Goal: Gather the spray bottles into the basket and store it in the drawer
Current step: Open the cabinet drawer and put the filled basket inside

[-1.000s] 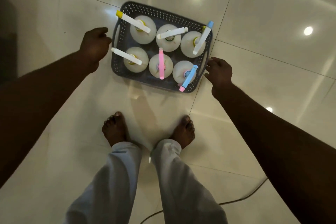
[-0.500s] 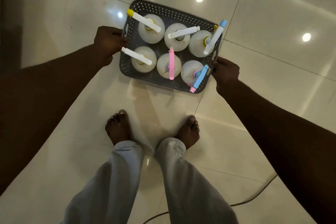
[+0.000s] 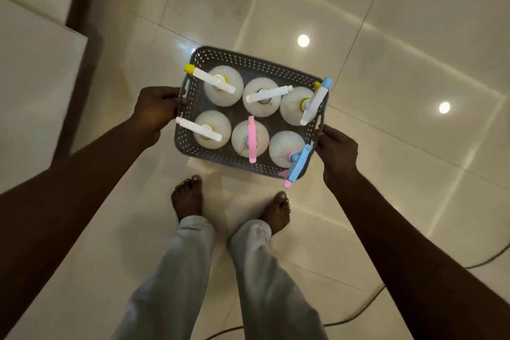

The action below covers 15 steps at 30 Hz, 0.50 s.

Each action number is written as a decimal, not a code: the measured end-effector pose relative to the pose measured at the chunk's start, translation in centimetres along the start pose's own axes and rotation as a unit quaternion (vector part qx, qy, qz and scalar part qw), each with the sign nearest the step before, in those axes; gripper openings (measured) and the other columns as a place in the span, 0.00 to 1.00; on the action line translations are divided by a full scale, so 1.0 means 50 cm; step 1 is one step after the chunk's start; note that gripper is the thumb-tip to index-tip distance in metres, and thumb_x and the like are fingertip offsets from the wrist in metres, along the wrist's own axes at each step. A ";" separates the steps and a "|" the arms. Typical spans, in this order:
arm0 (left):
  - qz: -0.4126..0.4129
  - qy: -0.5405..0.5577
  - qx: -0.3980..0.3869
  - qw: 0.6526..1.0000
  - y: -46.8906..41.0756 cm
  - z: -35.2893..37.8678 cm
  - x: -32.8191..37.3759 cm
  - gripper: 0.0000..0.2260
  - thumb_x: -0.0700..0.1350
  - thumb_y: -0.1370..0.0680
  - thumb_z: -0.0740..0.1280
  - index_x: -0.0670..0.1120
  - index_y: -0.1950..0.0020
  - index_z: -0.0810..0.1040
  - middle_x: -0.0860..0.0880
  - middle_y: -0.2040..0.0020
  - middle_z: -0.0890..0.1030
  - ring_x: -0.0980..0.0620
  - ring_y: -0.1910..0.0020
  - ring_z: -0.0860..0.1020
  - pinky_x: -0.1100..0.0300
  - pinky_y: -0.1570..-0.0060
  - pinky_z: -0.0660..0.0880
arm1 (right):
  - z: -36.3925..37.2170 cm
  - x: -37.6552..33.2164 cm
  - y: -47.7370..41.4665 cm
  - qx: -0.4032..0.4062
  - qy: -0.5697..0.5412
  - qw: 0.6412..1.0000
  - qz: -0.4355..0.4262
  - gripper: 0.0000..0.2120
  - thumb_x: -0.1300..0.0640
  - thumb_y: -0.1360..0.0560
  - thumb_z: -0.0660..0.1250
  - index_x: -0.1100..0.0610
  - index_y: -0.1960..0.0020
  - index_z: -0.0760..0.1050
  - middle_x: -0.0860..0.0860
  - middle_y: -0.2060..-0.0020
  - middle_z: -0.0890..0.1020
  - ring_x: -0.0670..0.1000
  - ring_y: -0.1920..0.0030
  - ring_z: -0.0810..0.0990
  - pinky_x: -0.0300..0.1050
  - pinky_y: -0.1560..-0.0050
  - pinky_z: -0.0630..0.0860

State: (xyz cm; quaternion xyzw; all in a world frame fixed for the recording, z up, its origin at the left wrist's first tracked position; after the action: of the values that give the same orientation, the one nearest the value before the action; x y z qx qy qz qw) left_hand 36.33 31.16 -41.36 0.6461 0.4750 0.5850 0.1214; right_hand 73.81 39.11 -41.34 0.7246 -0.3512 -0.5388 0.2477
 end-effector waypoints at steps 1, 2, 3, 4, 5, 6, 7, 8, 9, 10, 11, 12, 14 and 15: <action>0.002 0.015 0.005 1.000 0.032 -0.029 0.022 0.15 0.30 0.22 0.68 0.37 0.36 0.82 0.41 0.52 0.84 0.46 0.55 0.82 0.60 0.55 0.81 | -0.001 -0.031 0.032 -0.005 0.001 1.000 -0.007 0.13 0.68 0.21 0.70 0.64 0.37 0.84 0.59 0.45 0.88 0.56 0.47 0.86 0.49 0.42 0.84; 0.005 0.031 0.006 0.999 0.065 -0.053 0.041 0.15 0.30 0.22 0.68 0.38 0.36 0.82 0.40 0.51 0.84 0.45 0.53 0.82 0.58 0.51 0.81 | -0.002 -0.056 0.061 -0.012 -0.003 1.000 -0.015 0.14 0.68 0.21 0.70 0.64 0.37 0.84 0.59 0.46 0.88 0.55 0.48 0.86 0.49 0.42 0.84; 0.007 0.040 0.008 0.999 0.097 -0.079 0.059 0.15 0.30 0.22 0.68 0.39 0.36 0.82 0.41 0.51 0.84 0.45 0.53 0.81 0.56 0.49 0.81 | 0.000 -0.079 0.092 -0.022 -0.001 1.000 -0.019 0.14 0.68 0.21 0.70 0.64 0.36 0.84 0.59 0.46 0.88 0.55 0.49 0.86 0.49 0.42 0.84; 0.008 0.048 0.010 0.999 0.125 -0.103 0.074 0.15 0.30 0.22 0.68 0.40 0.37 0.82 0.41 0.51 0.84 0.46 0.54 0.81 0.55 0.48 0.80 | 0.003 -0.102 0.120 -0.030 -0.001 0.999 -0.023 0.14 0.68 0.21 0.70 0.64 0.37 0.84 0.60 0.46 0.88 0.54 0.50 0.86 0.50 0.42 0.84; 0.004 0.053 0.014 0.998 0.147 -0.126 0.084 0.15 0.30 0.22 0.67 0.41 0.38 0.82 0.41 0.52 0.84 0.47 0.54 0.81 0.55 0.48 0.79 | 0.005 -0.123 0.145 -0.033 0.003 0.999 -0.025 0.14 0.68 0.21 0.71 0.64 0.37 0.84 0.60 0.46 0.88 0.54 0.51 0.85 0.51 0.41 0.84; 0.000 0.064 0.022 0.998 0.172 -0.154 0.097 0.14 0.29 0.21 0.66 0.41 0.39 0.82 0.40 0.51 0.84 0.48 0.55 0.81 0.56 0.49 0.78 | 0.012 -0.149 0.172 -0.037 0.003 0.999 -0.032 0.13 0.68 0.22 0.72 0.63 0.37 0.85 0.60 0.46 0.88 0.53 0.52 0.85 0.52 0.41 0.83; -0.004 0.074 0.030 0.997 0.196 -0.183 0.106 0.14 0.29 0.21 0.65 0.41 0.41 0.83 0.40 0.51 0.84 0.48 0.55 0.80 0.58 0.51 0.77 | 0.020 -0.174 0.198 -0.043 0.006 0.998 -0.038 0.13 0.67 0.22 0.72 0.63 0.38 0.85 0.60 0.46 0.88 0.53 0.52 0.84 0.52 0.41 0.83; -0.009 0.088 0.039 0.995 0.220 -0.213 0.113 0.13 0.29 0.21 0.64 0.42 0.44 0.84 0.41 0.52 0.84 0.49 0.55 0.81 0.60 0.54 0.77 | 0.029 -0.201 0.226 -0.054 0.011 0.997 -0.045 0.13 0.67 0.22 0.72 0.63 0.38 0.85 0.60 0.46 0.88 0.54 0.52 0.84 0.52 0.41 0.83; -0.014 0.102 0.046 0.994 0.244 -0.241 0.121 0.13 0.29 0.21 0.64 0.44 0.48 0.84 0.45 0.56 0.86 0.51 0.57 0.81 0.61 0.56 0.78 | 0.040 -0.229 0.254 -0.066 0.018 0.996 -0.053 0.13 0.67 0.22 0.72 0.63 0.38 0.85 0.60 0.46 0.88 0.54 0.52 0.84 0.52 0.42 0.83; -0.017 0.116 0.050 0.992 0.266 -0.263 0.127 0.14 0.29 0.21 0.65 0.45 0.51 0.84 0.49 0.60 0.87 0.54 0.61 0.82 0.63 0.59 0.79 | 0.049 -0.254 0.280 -0.073 0.024 0.995 -0.062 0.13 0.67 0.22 0.72 0.62 0.39 0.85 0.61 0.46 0.88 0.54 0.52 0.83 0.52 0.42 0.83; -0.018 0.127 0.057 0.990 0.293 -0.291 0.136 0.14 0.29 0.21 0.65 0.46 0.52 0.84 0.53 0.64 0.87 0.57 0.63 0.83 0.65 0.62 0.80 | 0.062 -0.282 0.309 -0.080 0.032 0.994 -0.070 0.13 0.67 0.22 0.73 0.62 0.39 0.86 0.61 0.47 0.88 0.54 0.52 0.83 0.53 0.42 0.83; -0.019 0.136 0.065 0.988 0.321 -0.318 0.144 0.14 0.29 0.21 0.65 0.46 0.52 0.85 0.53 0.64 0.87 0.58 0.64 0.83 0.66 0.63 0.80 | 0.075 -0.307 0.338 -0.088 0.039 0.993 -0.075 0.13 0.67 0.22 0.73 0.63 0.38 0.85 0.61 0.47 0.88 0.54 0.52 0.83 0.54 0.41 0.82; -0.022 0.155 0.081 0.984 0.373 -0.376 0.157 0.13 0.28 0.22 0.65 0.42 0.48 0.85 0.45 0.56 0.87 0.52 0.58 0.83 0.63 0.59 0.81 | 0.104 -0.353 0.396 -0.104 0.054 0.990 -0.084 0.13 0.68 0.22 0.73 0.63 0.38 0.85 0.61 0.46 0.88 0.55 0.51 0.83 0.55 0.40 0.82; -0.022 0.165 0.086 0.982 0.392 -0.400 0.160 0.13 0.28 0.22 0.65 0.41 0.46 0.85 0.41 0.52 0.86 0.49 0.55 0.83 0.60 0.55 0.81 | 0.117 -0.373 0.418 -0.111 0.060 0.988 -0.089 0.13 0.68 0.22 0.73 0.64 0.38 0.85 0.61 0.46 0.88 0.55 0.50 0.84 0.54 0.40 0.82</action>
State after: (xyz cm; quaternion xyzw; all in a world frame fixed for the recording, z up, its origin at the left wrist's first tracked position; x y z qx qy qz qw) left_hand 27.08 19.04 -16.53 0.5379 0.5507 0.6382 -0.0021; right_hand 59.94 40.50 -16.37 0.7522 -0.2079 -0.5497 0.2980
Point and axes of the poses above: each hand's wrist, its own y-axis away from the middle knuckle, its own z-axis out of the palm, x = y × z, the point moved 2 cm from there along -y, towards the middle knuckle
